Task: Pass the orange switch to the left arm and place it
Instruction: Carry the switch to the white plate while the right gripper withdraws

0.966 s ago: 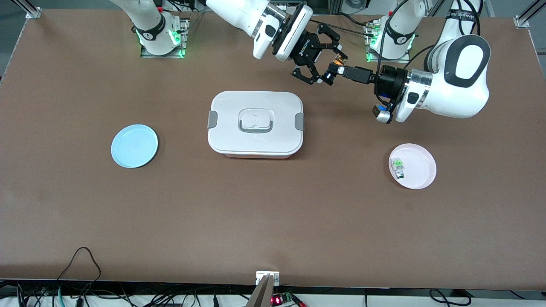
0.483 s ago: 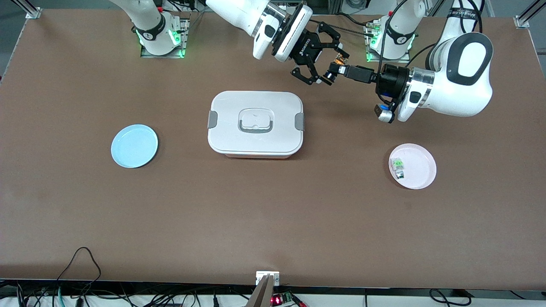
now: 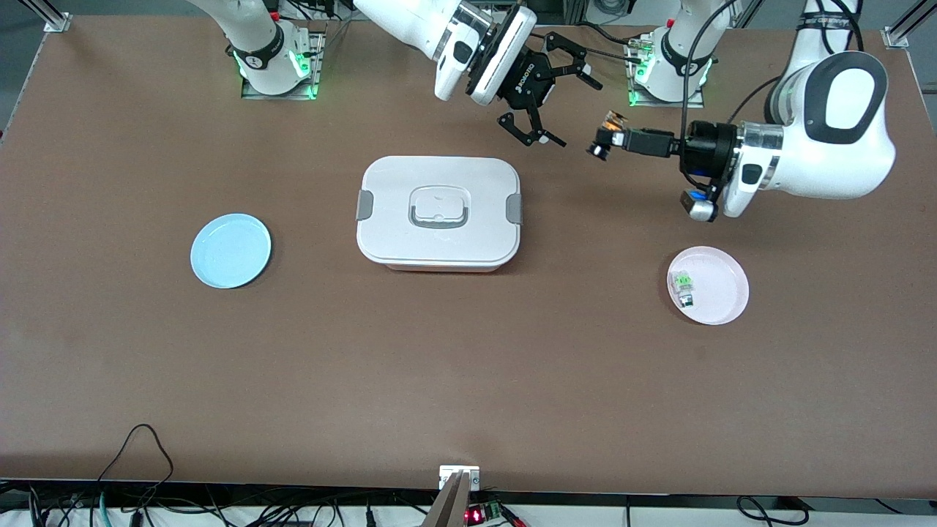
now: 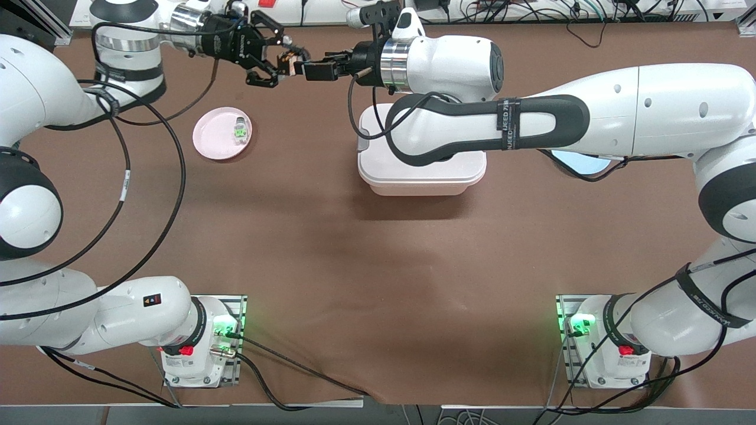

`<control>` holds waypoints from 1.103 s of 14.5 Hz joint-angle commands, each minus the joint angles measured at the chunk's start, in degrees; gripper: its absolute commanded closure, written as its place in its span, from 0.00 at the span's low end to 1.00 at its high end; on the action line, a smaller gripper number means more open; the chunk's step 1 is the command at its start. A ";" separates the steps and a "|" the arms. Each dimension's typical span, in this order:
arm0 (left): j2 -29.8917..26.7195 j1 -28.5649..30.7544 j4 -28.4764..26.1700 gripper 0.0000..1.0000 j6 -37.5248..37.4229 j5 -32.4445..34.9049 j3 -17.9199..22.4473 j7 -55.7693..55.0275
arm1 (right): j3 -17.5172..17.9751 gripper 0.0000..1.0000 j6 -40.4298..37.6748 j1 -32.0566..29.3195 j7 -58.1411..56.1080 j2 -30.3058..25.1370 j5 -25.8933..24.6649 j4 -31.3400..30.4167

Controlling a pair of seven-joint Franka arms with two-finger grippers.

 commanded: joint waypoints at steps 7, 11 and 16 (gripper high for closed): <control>1.19 2.07 -0.09 1.00 8.73 34.46 0.42 11.79 | -8.67 0.00 -19.29 -4.53 -6.10 -0.54 0.28 0.67; 3.12 3.13 -0.27 1.00 12.60 42.11 0.42 12.76 | -15.17 0.00 -32.91 -6.30 -16.29 -1.86 0.62 1.11; 7.68 5.33 -0.45 1.00 21.38 54.50 1.82 15.04 | -26.15 0.00 -52.23 -6.21 -20.89 -8.00 0.72 0.40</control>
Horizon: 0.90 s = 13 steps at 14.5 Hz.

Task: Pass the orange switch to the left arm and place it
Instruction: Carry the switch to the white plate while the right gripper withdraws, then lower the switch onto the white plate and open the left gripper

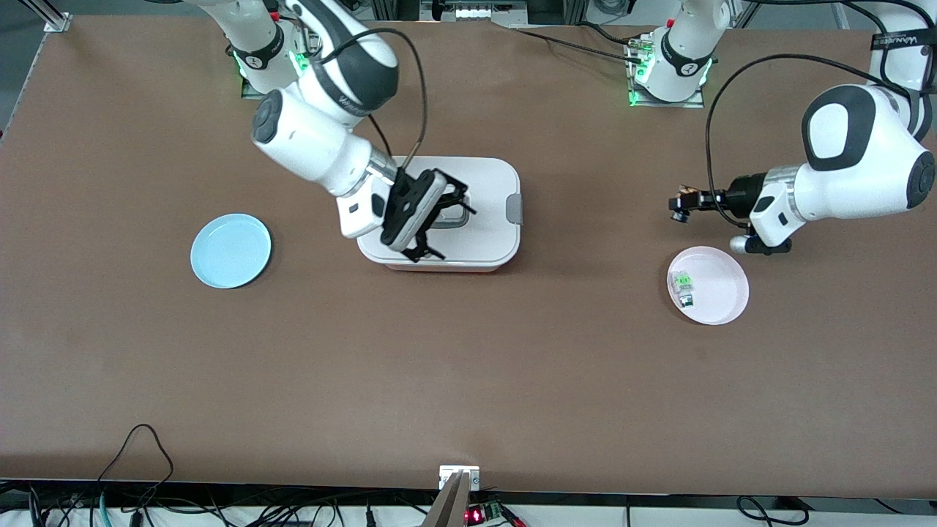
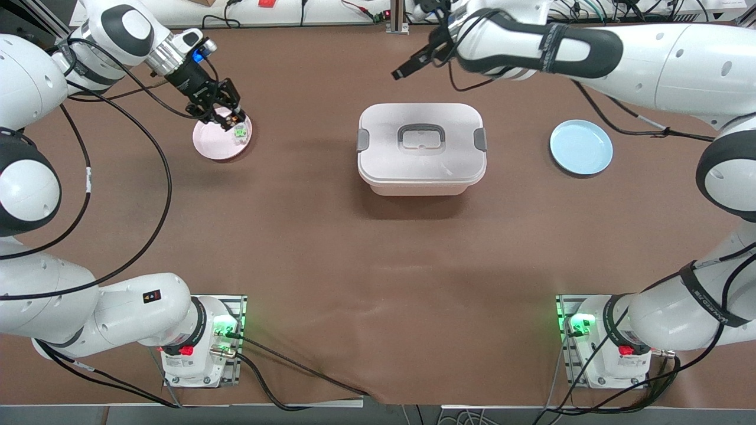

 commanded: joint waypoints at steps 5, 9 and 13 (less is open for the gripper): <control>10.29 0.77 0.36 1.00 18.09 8.84 4.28 10.11 | -20.77 0.00 -30.12 0.32 -8.07 -8.39 0.13 -0.98; 15.04 0.07 0.45 1.00 28.83 15.27 4.81 10.48 | -30.99 0.00 -40.41 -0.03 -6.68 -10.15 -7.67 -0.72; 18.91 -1.94 0.45 1.00 36.39 15.80 7.00 10.48 | -31.00 0.00 -47.89 -0.82 8.76 -14.81 -23.22 -0.45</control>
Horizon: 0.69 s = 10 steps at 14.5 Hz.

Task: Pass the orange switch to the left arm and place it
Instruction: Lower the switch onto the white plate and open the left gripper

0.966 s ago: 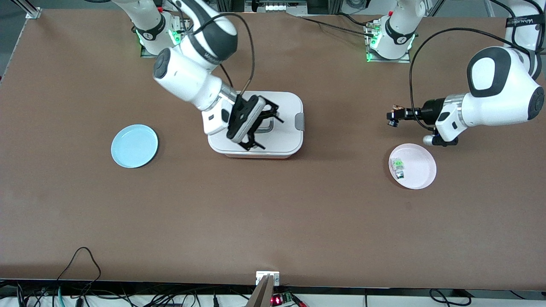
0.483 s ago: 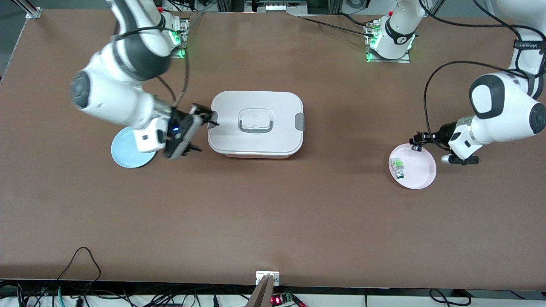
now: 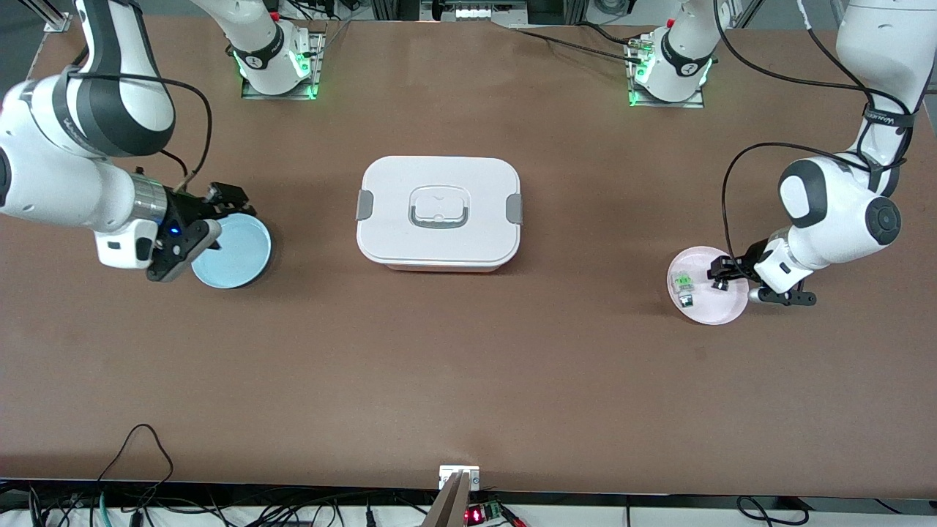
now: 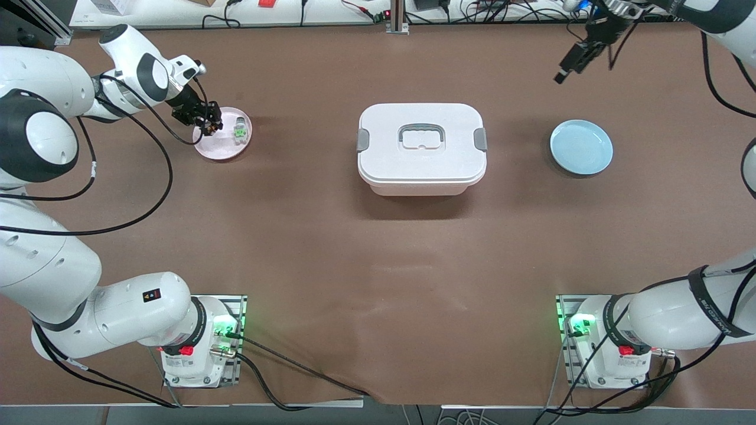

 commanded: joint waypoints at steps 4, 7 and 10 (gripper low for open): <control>2.88 -2.23 0.76 0.44 2.96 2.79 3.13 1.54 | 0.76 0.00 -7.66 -0.67 22.13 -8.45 -11.10 -0.28; 3.06 -2.23 0.67 0.00 2.96 2.79 3.13 1.36 | 0.76 0.00 -8.45 -1.11 27.18 -11.88 -11.29 -0.28; 1.84 -2.23 0.41 0.00 2.96 2.87 3.13 1.19 | 0.94 0.00 -9.78 -2.26 32.18 -14.08 -10.67 0.94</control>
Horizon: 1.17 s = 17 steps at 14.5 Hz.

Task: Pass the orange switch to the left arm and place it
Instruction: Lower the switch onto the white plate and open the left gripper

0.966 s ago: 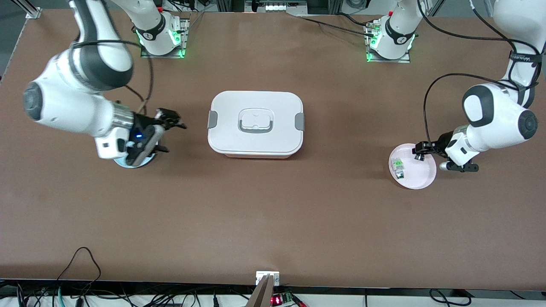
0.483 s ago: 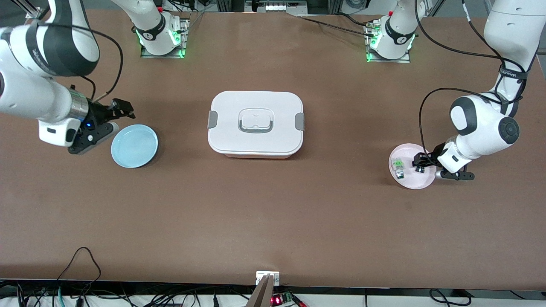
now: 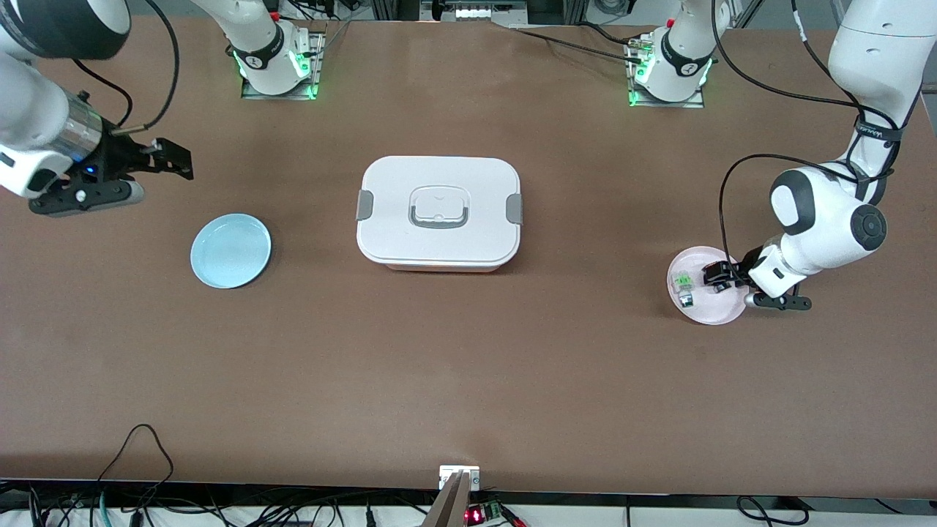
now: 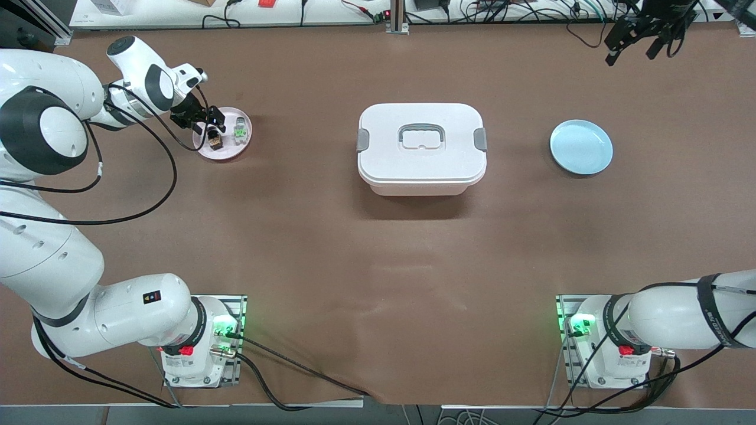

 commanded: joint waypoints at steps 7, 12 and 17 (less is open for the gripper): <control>-14.90 -0.20 -6.43 0.00 -2.87 1.80 0.87 -0.14 | 2.53 0.00 2.18 -3.48 7.57 -4.63 0.29 1.37; -25.37 -0.73 -0.83 0.00 -14.24 1.98 0.70 0.03 | 2.27 0.00 3.42 -3.66 8.46 -4.54 0.12 0.84; -26.53 -3.34 20.25 0.00 -41.41 9.06 -0.27 -0.58 | 2.00 0.00 2.45 -3.74 7.85 -3.40 -0.15 3.12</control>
